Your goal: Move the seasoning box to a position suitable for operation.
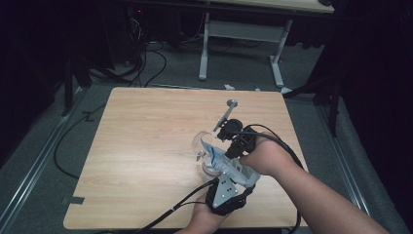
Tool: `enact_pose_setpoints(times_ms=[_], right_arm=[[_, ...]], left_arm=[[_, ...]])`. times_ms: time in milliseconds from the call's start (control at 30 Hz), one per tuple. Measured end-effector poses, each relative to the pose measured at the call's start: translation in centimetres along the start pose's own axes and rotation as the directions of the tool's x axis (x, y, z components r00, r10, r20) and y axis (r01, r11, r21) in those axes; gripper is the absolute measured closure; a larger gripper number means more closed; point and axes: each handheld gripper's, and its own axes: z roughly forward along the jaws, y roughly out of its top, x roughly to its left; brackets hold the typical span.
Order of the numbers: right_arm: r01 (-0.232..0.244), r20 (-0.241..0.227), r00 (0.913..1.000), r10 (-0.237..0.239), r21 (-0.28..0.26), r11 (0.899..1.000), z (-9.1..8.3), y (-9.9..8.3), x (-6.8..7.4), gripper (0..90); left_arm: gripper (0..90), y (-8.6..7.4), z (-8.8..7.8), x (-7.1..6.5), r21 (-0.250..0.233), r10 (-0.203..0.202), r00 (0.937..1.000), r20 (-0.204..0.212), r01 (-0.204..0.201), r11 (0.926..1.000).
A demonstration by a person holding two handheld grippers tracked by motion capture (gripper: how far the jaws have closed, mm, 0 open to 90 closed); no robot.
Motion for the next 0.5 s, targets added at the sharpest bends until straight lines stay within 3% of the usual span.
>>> enact_pose_setpoints(times_ms=[500], right_arm=[[0.0, -0.003, 1.0, 0.0, -0.001, 1.0, 0.07, -0.04, -0.04, 89.9]], left_arm=[[58.4, -0.06, -0.02, -0.04, 0.002, 0.003, 1.0, -0.002, -0.003, 1.0]])
